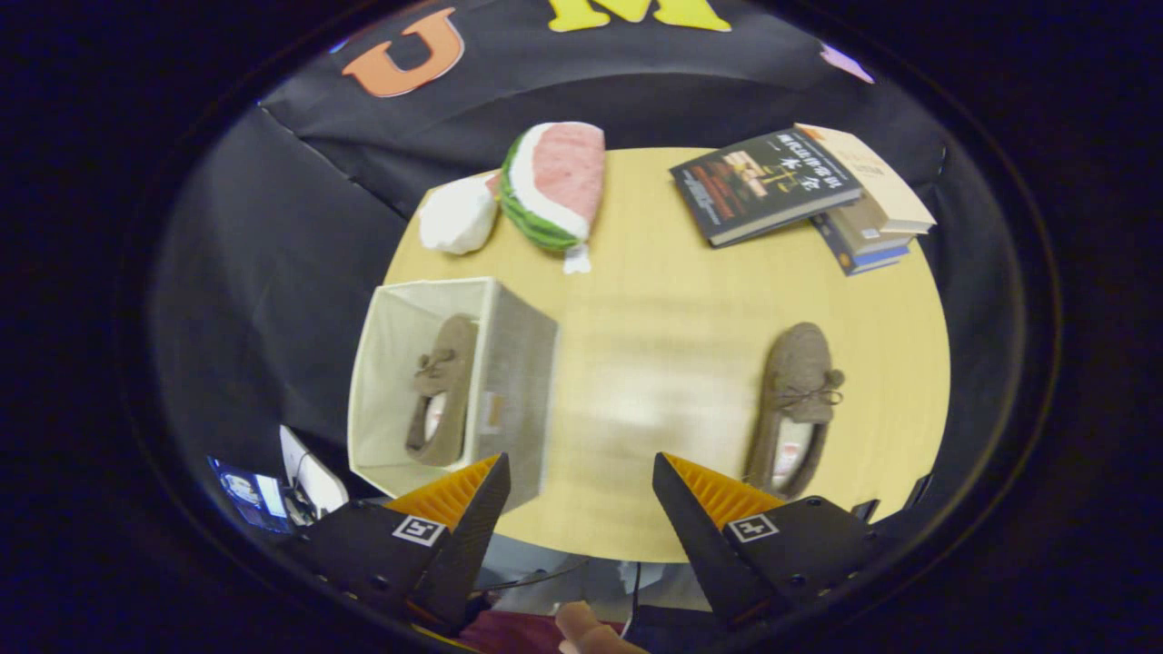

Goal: Open the storage box then place both shoes into the box .Put the left shoe in first, then the right shoe, with the right side of both shoes facing outward in a uniform manner.

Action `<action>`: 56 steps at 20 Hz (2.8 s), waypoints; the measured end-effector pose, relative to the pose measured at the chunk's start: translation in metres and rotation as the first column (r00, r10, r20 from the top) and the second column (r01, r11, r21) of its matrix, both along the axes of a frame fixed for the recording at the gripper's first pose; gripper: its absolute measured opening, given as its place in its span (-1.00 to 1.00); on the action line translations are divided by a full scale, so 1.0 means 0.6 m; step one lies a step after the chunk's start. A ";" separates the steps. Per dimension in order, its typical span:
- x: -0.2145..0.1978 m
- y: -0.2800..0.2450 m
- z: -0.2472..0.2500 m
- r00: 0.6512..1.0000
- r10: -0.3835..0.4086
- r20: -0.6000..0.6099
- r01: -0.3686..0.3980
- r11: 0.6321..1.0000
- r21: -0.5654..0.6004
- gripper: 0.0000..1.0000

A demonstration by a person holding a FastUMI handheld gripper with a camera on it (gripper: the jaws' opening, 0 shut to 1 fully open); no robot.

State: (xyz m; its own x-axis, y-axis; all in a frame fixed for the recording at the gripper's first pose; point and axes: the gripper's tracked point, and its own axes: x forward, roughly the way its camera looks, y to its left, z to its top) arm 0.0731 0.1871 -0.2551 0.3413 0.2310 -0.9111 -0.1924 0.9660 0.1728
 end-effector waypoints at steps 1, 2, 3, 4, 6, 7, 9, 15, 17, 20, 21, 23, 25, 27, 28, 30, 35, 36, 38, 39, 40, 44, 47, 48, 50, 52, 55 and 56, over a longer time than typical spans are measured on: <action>0.007 -0.034 -0.007 1.000 -0.021 -0.008 0.021 1.000 -0.009 0.93; 0.012 -0.067 -0.016 0.999 -0.040 -0.015 0.040 0.999 -0.017 0.93; 0.020 -0.097 -0.025 0.998 -0.057 -0.021 0.057 0.998 -0.026 0.93; 0.026 -0.127 -0.036 0.997 -0.072 -0.027 0.071 0.997 -0.035 0.93; 0.036 -0.187 -0.058 0.993 -0.109 -0.040 0.107 0.992 -0.061 0.93; 0.040 -0.212 -0.070 0.991 -0.123 -0.049 0.120 0.991 -0.066 0.93; 0.045 -0.265 -0.098 0.985 -0.157 -0.068 0.152 0.985 -0.080 0.93; 0.068 -0.350 -0.193 0.976 -0.185 -0.117 0.166 0.974 -0.155 0.93; 0.086 -0.371 -0.214 0.974 -0.203 -0.099 0.182 0.965 -0.188 0.92; 0.097 -0.379 -0.231 0.975 -0.206 -0.088 0.188 0.966 -0.178 0.84; 0.097 -0.373 -0.237 0.977 -0.194 -0.089 0.177 0.970 -0.166 0.83; 0.089 -0.363 -0.254 0.974 -0.185 -0.130 0.165 0.975 -0.148 0.38; 0.089 -0.351 -0.265 0.973 -0.180 -0.145 0.164 0.979 -0.120 -0.09; 0.085 -0.334 -0.266 0.971 -0.177 -0.164 0.165 0.983 -0.084 -0.51; 0.087 -0.333 -0.267 0.973 -0.171 -0.158 0.160 0.984 -0.080 -0.79; 0.084 -0.332 -0.264 0.973 -0.154 -0.171 0.143 0.987 -0.078 -0.82; 0.065 -0.325 -0.255 0.946 -0.220 -0.240 0.224 0.974 -0.008 -0.99; 0.059 -0.322 -0.247 0.945 -0.217 -0.246 0.226 0.974 0.007 -0.99; 0.052 -0.317 -0.225 0.946 -0.215 -0.242 0.227 0.974 0.022 -0.99; 0.050 -0.313 -0.210 0.947 -0.217 -0.236 0.230 0.973 0.030 -0.99; 0.050 -0.307 -0.195 0.949 -0.217 -0.227 0.232 0.972 0.038 -0.99; 0.050 -0.274 -0.124 0.959 -0.211 -0.187 0.226 0.972 0.058 -1.00; 0.052 -0.236 -0.070 0.967 -0.200 -0.157 0.212 0.975 0.065 -1.00; 0.058 -0.219 -0.053 0.968 -0.203 -0.149 0.215 0.974 0.075 -1.00; 0.070 -0.184 -0.021 0.974 -0.191 -0.123 0.202 0.976 0.083 -1.00; 0.076 -0.146 0.009 0.980 -0.175 -0.097 0.183 0.980 0.076 -1.00; 0.070 -0.071 0.049 0.990 -0.122 -0.064 0.127 0.988 0.083 -0.99; 0.064 -0.044 0.063 0.993 -0.104 -0.057 0.109 0.990 0.088 -0.99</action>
State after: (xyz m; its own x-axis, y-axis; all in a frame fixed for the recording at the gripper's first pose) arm 0.1116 0.1607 -0.2171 0.3208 0.2781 -0.9054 -0.0780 0.9604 0.2674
